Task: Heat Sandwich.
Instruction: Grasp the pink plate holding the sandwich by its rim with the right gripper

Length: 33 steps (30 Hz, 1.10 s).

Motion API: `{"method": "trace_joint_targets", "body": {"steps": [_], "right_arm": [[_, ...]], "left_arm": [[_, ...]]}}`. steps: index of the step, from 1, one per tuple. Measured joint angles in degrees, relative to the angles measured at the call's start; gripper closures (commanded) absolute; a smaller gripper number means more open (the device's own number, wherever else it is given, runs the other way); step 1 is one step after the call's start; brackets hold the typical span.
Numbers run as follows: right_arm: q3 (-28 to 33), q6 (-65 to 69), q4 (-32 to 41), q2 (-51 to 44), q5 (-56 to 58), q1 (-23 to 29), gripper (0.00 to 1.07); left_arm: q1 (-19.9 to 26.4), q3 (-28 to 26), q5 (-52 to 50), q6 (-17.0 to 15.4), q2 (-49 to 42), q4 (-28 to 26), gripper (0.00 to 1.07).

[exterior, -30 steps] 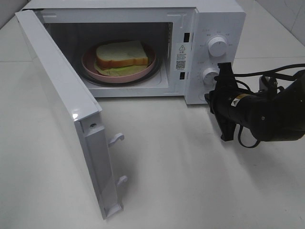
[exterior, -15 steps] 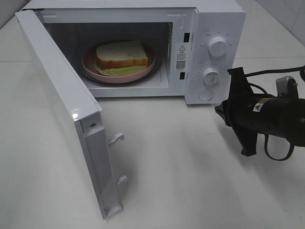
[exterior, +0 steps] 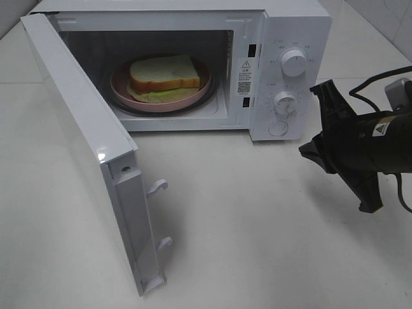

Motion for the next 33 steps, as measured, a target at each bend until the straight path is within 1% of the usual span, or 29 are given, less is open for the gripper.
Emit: {"method": "trace_joint_targets", "body": {"steps": [2, 4, 5, 7, 9, 11, 14, 16, 18, 20, 22, 24, 28, 29, 33], "right_arm": [[-0.1, -0.5, 0.0, -0.5, 1.3, 0.0, 1.02], [-0.1, -2.4, 0.0, -1.5, 4.2, 0.0, 1.02], [-0.6, -5.4, 0.0, -2.3, 8.0, 0.0, 1.02], [-1.0, -7.0, 0.0, -2.6, 9.6, 0.0, 1.02], [-3.2, -12.8, 0.0, -3.0, 15.4, 0.0, 1.02], [-4.0, -15.0, 0.0, -3.1, 17.2, 0.0, 1.01], [-7.0, -23.4, 0.0, -3.1, 24.5, 0.0, 1.01], [-7.9, -25.3, -0.1, -3.1, 26.0, 0.0, 1.00], [-10.2, -32.9, -1.1, -3.1, 30.9, 0.0, 1.00], [-11.0, -35.4, -1.9, -3.2, 32.6, 0.0, 1.00], [-13.0, -41.4, -4.9, -3.3, 36.7, 0.0, 0.99], [-13.6, -42.9, -5.6, -3.3, 37.5, 0.0, 0.98], [-15.8, -52.3, -9.1, -3.3, 42.2, 0.0, 0.97], [-15.8, -52.3, -9.1, -3.3, 42.2, 0.0, 0.97], [-17.2, -65.1, -10.9, -3.3, 44.9, 0.0, 0.97]], "left_arm": [[0.0, 0.0, 0.0, 0.0, 0.0, 0.0, 0.09], [0.0, 0.0, 0.0, 0.0, 0.0, 0.0, 0.09], [0.0, 0.0, 0.0, 0.0, 0.0, 0.0, 0.09], [0.0, 0.0, 0.0, 0.0, 0.0, 0.0, 0.09], [0.0, 0.0, 0.0, 0.0, 0.0, 0.0, 0.09], [0.0, 0.0, 0.0, 0.0, 0.0, 0.0, 0.09], [0.0, 0.0, 0.0, 0.0, 0.0, 0.0, 0.09], [0.0, 0.0, 0.0, 0.0, 0.0, 0.0, 0.09], [0.0, 0.0, 0.0, 0.0, 0.0, 0.0, 0.09], [0.0, 0.0, 0.0, 0.0, 0.0, 0.0, 0.09], [0.0, 0.0, 0.0, 0.0, 0.0, 0.0, 0.09], [0.0, 0.0, 0.0, 0.0, 0.0, 0.0, 0.09], [0.0, 0.0, 0.0, 0.0, 0.0, 0.0, 0.09], [0.0, 0.0, 0.0, 0.0, 0.0, 0.0, 0.09], [0.0, 0.0, 0.0, 0.0, 0.0, 0.0, 0.09]]}}
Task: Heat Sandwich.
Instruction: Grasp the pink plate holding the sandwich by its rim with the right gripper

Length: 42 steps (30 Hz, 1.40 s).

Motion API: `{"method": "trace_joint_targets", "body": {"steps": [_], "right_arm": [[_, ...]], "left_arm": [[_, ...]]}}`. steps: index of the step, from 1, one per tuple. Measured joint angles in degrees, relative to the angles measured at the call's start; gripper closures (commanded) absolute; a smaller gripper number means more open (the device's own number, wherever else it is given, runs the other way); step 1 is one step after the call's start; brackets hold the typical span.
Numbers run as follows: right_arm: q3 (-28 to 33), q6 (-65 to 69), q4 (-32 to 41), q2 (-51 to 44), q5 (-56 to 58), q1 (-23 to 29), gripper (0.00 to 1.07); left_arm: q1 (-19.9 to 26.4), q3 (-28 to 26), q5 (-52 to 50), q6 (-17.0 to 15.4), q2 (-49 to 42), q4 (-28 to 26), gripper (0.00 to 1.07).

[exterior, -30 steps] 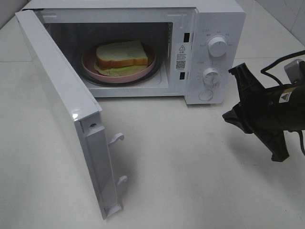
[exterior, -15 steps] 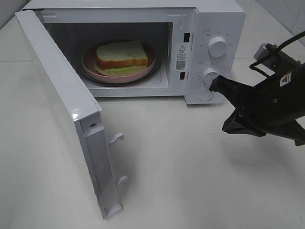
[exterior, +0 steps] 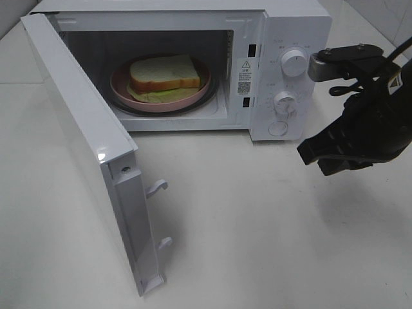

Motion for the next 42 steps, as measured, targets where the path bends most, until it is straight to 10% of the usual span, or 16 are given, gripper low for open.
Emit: {"method": "trace_joint_targets", "body": {"steps": [23, 36, 42], "right_arm": [[-0.9, -68.6, -0.3, 0.0, 1.9, 0.0, 0.88], [-1.6, -68.6, -1.8, 0.0, 2.3, 0.0, 0.22], [-4.1, -66.3, -2.9, 0.0, 2.5, 0.7, 0.20]], "left_arm": [[0.0, 0.0, 0.0, 0.0, 0.0, 0.0, 0.09], [0.0, 0.0, 0.0, 0.0, 0.0, 0.0, 0.09], [0.0, 0.0, 0.0, 0.0, 0.0, 0.0, 0.09]]}}
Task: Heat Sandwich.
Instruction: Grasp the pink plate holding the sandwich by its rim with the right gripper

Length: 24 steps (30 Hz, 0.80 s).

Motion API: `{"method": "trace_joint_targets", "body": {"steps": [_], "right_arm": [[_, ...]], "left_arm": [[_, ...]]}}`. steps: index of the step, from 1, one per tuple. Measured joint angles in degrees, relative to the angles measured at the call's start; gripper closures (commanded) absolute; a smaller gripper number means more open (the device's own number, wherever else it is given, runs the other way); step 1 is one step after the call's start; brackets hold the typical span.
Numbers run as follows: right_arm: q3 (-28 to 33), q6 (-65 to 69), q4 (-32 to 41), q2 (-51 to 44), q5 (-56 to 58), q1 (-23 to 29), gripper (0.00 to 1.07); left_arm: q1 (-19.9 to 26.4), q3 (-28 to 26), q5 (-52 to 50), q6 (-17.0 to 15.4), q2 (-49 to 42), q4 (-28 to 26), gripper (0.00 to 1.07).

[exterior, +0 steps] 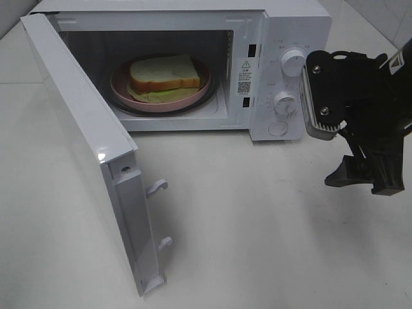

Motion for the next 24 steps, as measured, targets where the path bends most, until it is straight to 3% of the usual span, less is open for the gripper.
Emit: {"method": "trace_joint_targets", "body": {"steps": [11, 24], "right_arm": [[-5.3, 6.1, -9.0, 1.5, 0.2, 7.2, 0.21], [-13.4, 7.2, -10.1, 10.8, 0.5, 13.0, 0.22]], "left_arm": [[0.0, 0.0, 0.0, 0.0, 0.0, 0.0, 0.09], [0.0, 0.0, 0.0, 0.0, 0.0, 0.0, 0.09]]}}
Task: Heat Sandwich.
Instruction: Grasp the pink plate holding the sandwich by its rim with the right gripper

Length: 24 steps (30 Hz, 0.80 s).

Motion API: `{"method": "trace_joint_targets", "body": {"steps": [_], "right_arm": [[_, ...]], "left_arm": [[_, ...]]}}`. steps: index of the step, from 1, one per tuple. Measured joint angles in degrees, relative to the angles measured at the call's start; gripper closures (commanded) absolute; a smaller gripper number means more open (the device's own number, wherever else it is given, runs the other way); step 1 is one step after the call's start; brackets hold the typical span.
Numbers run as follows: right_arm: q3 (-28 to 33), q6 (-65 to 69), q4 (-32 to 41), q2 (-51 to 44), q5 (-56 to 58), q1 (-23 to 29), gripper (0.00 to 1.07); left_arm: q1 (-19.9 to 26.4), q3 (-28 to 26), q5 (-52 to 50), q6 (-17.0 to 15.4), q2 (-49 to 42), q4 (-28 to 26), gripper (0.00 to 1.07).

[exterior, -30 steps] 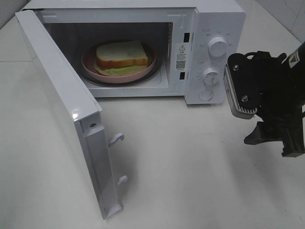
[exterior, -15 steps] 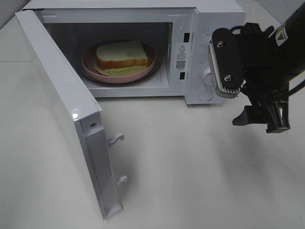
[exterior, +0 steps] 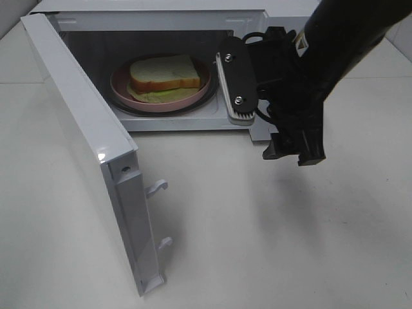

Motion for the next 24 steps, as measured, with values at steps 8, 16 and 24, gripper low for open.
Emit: {"method": "trace_joint_targets", "body": {"steps": [8, 16, 24], "right_arm": [[-5.5, 0.0, -0.2, 5.4, -0.6, 0.5, 0.23], [-10.4, 0.1, -0.2, 10.4, -2.8, 0.5, 0.24], [-14.8, 1.4, -0.2, 15.6, -5.2, 0.5, 0.25]], "left_arm": [[0.0, 0.0, 0.0, 0.0, 0.0, 0.0, 0.09], [0.0, 0.0, 0.0, 0.0, 0.0, 0.0, 0.09], [0.0, 0.0, 0.0, 0.0, 0.0, 0.0, 0.09]]}}
